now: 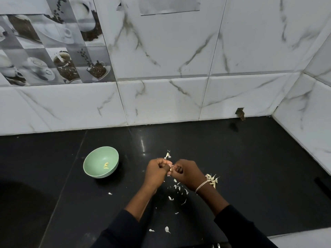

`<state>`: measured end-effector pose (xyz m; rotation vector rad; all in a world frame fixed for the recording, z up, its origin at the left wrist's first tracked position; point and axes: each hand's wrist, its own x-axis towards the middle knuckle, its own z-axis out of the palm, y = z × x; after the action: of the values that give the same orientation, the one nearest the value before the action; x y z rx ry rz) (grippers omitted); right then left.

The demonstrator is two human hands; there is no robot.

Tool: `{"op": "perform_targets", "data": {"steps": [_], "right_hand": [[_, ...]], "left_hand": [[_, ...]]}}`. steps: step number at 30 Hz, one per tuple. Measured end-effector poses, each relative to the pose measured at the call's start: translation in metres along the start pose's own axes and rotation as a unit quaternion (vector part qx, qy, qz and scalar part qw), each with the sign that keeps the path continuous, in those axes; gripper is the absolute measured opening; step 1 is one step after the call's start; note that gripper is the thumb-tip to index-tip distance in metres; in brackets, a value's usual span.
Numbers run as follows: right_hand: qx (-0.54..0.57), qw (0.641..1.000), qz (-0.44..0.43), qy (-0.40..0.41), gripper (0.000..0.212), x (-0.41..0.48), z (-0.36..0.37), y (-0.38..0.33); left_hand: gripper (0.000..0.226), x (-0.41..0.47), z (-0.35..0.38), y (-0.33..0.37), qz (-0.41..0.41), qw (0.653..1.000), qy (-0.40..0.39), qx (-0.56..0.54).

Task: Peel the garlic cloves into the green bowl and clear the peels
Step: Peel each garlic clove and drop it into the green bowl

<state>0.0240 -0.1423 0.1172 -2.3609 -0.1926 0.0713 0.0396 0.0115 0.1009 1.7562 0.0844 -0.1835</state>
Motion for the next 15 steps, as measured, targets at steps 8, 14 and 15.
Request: {"op": "perform_targets", "data": {"steps": [8, 14, 15], "right_hand": [[-0.060, 0.998, -0.013, 0.005, 0.018, -0.0028, 0.0099, -0.0001], [-0.060, 0.998, -0.024, 0.005, 0.021, -0.0028, 0.0101, 0.0039], [-0.055, 0.998, -0.026, 0.005, 0.022, -0.0033, 0.0097, 0.0050]], "left_hand": [[0.021, 0.0005, -0.0021, -0.0032, -0.011, 0.999, -0.044, 0.014], [0.018, -0.0002, -0.0017, -0.0023, -0.041, 0.997, -0.058, 0.003], [0.018, -0.0007, -0.0014, -0.0020, -0.043, 0.997, -0.060, 0.004]]}}
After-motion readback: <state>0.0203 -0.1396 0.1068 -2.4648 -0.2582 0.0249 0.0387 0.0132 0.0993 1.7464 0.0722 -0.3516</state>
